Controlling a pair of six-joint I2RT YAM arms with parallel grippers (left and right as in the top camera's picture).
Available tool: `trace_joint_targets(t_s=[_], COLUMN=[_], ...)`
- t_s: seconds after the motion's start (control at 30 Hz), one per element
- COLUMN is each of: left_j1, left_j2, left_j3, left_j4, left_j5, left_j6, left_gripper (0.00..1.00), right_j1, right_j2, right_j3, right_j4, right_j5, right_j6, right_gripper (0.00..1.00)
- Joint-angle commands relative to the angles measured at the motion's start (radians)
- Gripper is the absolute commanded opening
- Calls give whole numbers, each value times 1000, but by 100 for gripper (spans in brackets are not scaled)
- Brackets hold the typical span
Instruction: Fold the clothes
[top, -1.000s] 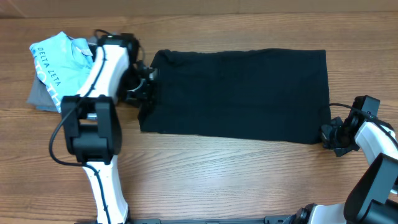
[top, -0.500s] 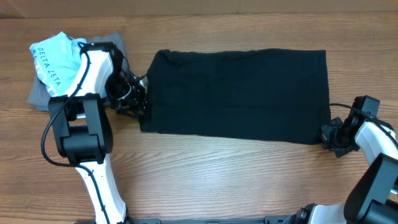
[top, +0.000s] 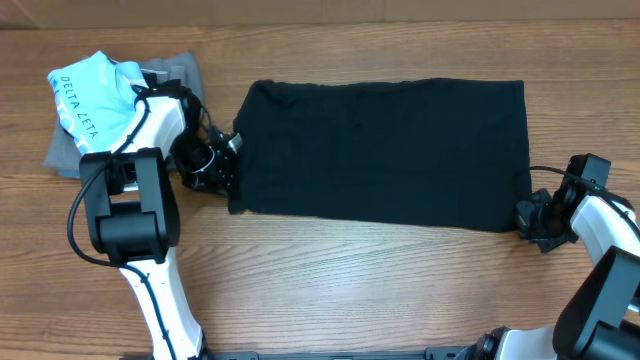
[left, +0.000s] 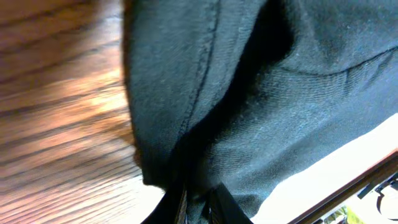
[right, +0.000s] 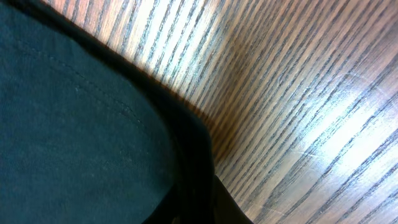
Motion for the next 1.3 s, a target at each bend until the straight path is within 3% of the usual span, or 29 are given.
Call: trace_joint_targets(t_s=[0.0,0.1,0.13,0.17,0.3,0.5,0.6,0.67,0.9,1.03,1.27], left_j1=[56,85,95,99,101,77,34,-8,-50,-23,36], left_j2=[-29,-29,-30,-30,-31,-74,-100,-101,-101,-101,-103], left_j3=[24,56,72,82,134,163,163,145,-127,-190,-134], left_j4=[-3,-25,-32,-40,-93,-185,-204,-196,82,152,75], left_j5=[-42,-57,-52,-51,-29,132,139,89,-64,-190,-293], left_j6=[11,7,6,6,8,103,135,126,-53,-107,-137], left_gripper=[16,21,34,37,40,33,22,4,4,4,4], right_j1=[-5,-5,-5,-5,-5,-5,-5,-5,-5,-5,-5], right_j2=[0,0,0,0,0,0,0,0,0,0,0], right_j3=[22,22,22,22,22,22,22,22,22,22,22], right_j4=[2,2,2,2,2,-2,-2,-3,-5,-2,-3], right_j5=[15,14,15,15,15,15,14,14,15,15,38], right_j6=[3,4,4,3,3,4,4,4,4,4,4], right_gripper=[13,13,13,13,13,13,13,13,13,13,13])
